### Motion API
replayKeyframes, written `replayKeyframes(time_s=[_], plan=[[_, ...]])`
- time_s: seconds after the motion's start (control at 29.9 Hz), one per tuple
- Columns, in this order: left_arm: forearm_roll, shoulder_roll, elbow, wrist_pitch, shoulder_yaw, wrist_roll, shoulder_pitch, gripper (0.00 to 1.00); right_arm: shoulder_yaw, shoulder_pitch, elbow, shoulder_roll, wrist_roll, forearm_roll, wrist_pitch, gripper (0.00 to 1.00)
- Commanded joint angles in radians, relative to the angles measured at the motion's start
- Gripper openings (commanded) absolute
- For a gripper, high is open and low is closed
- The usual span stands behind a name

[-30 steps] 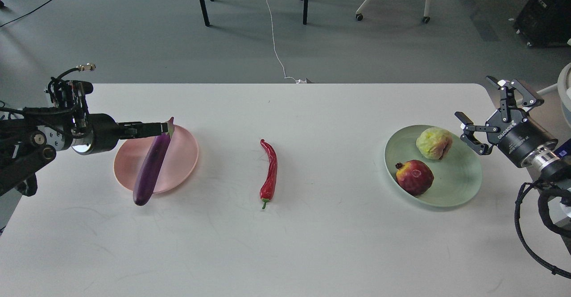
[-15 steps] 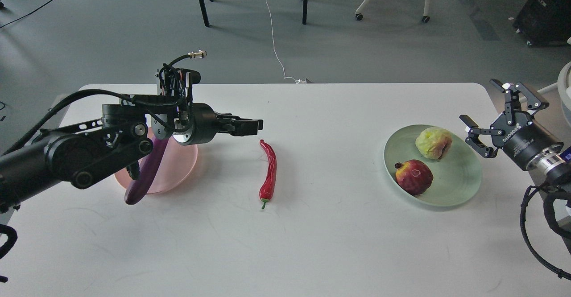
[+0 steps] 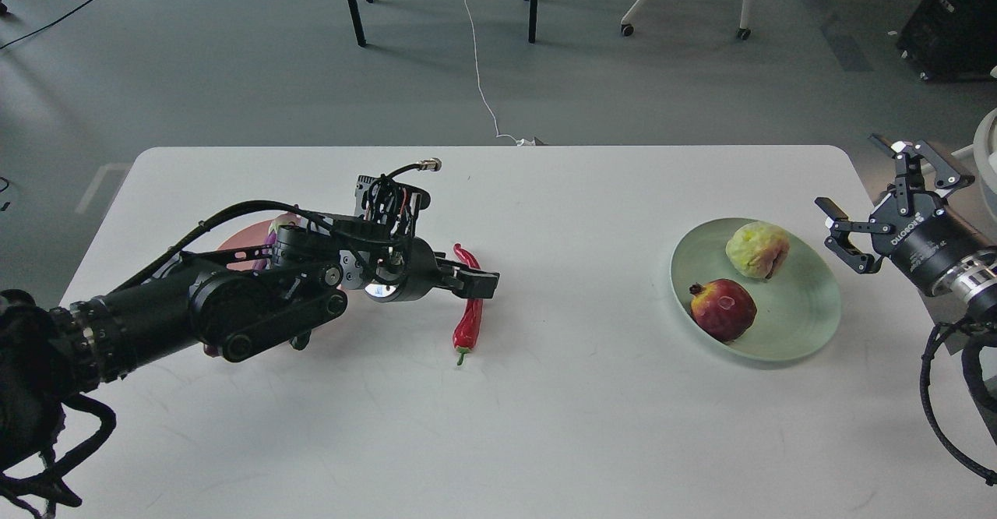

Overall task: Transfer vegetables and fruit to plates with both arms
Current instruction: 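Release the eggplant and move the left gripper to the red chili, then close the left gripper on the red chili pepper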

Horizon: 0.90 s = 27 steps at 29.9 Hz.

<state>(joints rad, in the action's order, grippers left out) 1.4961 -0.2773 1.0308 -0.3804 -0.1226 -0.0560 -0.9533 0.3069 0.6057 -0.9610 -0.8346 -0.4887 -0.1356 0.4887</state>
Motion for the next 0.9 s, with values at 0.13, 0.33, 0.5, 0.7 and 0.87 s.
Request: replayKeyframes(time_s=[0.13,0.33,0.5,0.7,0.87], plan=[[0.007,0.056,0.0,0.0,0.003,-0.018,-0.001,0.98,0.0,-0.012,0.001,-0.001,0.0,-0.001,0.0,0.98],[0.032,0.056,0.0,-0.002,0.014,-0.025,0.002,0.98,0.001,-0.012,-0.002,-0.001,0.0,-0.001,0.0,0.98],[0.032,0.041,0.0,-0.002,0.015,-0.025,0.011,0.98,0.008,-0.012,-0.002,-0.001,0.0,0.001,0.0,0.98],[0.049,0.038,0.0,-0.005,0.014,-0.042,0.03,0.96,0.008,-0.012,-0.002,-0.001,0.0,-0.001,0.0,0.98],[0.056,0.04,0.002,-0.005,0.014,-0.047,0.041,0.94,0.008,-0.012,-0.002,-0.003,0.0,0.001,0.0,0.98]])
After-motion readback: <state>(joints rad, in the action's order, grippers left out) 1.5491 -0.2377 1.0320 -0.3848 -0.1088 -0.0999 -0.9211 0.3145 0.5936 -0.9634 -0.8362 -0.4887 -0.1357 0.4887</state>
